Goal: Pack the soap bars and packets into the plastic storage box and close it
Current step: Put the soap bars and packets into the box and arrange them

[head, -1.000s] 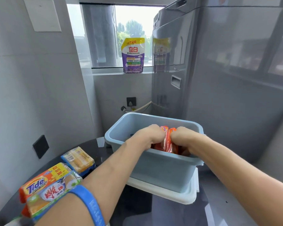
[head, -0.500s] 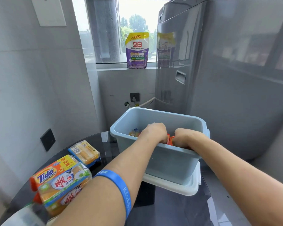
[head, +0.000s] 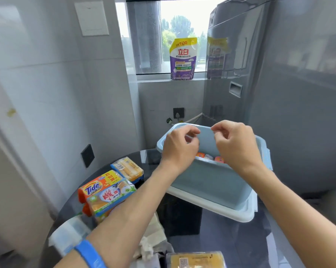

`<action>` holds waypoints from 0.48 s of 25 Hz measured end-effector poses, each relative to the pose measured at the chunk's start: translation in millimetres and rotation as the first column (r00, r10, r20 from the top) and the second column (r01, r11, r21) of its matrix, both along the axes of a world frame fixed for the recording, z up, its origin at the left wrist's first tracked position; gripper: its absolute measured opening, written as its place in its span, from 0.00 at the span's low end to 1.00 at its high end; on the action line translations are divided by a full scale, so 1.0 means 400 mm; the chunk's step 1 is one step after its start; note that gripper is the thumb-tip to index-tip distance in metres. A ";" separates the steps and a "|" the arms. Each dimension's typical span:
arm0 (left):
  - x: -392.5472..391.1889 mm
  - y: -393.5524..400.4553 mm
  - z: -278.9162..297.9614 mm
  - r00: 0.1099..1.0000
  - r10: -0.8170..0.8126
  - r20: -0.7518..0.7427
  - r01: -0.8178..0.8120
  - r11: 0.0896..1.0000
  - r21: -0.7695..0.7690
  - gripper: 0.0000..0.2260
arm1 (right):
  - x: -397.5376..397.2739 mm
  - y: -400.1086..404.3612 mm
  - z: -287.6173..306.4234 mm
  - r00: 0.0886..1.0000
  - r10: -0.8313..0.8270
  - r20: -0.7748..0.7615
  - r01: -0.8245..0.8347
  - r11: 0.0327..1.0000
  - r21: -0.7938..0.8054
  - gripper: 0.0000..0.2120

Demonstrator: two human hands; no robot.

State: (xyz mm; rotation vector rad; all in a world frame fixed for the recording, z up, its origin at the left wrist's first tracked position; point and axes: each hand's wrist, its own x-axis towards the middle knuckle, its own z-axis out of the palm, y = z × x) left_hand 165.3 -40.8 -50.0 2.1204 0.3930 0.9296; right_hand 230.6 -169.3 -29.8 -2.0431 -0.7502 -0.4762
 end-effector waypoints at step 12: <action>-0.383 0.282 -0.145 0.601 0.238 -0.763 -0.071 0.967 0.245 0.34 | -0.285 0.140 -0.180 0.944 0.278 -0.178 -0.313 0.925 -0.214 0.09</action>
